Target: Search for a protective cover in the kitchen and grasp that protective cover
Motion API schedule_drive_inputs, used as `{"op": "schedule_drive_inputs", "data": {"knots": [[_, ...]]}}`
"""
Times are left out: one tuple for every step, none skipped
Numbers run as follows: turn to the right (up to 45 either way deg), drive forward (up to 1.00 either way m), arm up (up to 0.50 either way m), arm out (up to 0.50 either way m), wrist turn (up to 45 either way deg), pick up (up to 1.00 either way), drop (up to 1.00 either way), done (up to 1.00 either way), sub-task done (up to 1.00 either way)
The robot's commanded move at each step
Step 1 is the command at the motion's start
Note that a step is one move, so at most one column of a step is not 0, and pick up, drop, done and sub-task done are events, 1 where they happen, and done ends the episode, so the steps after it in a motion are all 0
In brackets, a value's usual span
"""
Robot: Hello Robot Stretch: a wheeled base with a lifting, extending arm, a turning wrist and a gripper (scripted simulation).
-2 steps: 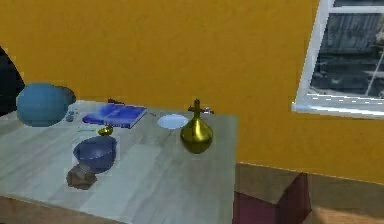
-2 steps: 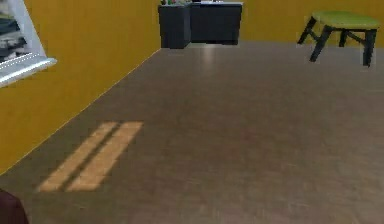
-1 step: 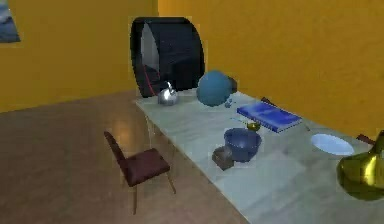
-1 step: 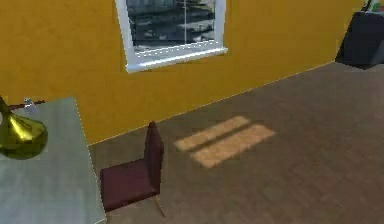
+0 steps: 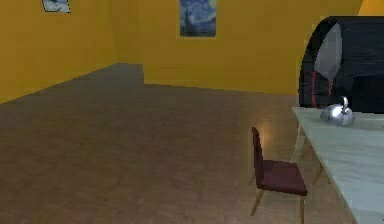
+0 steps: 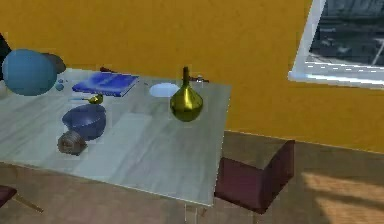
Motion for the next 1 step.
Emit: {"op": "schedule_drive_inputs", "data": {"knots": [[-30.0,0.0,0.0,0.0,0.0,0.0,0.0,0.0,0.0]]}}
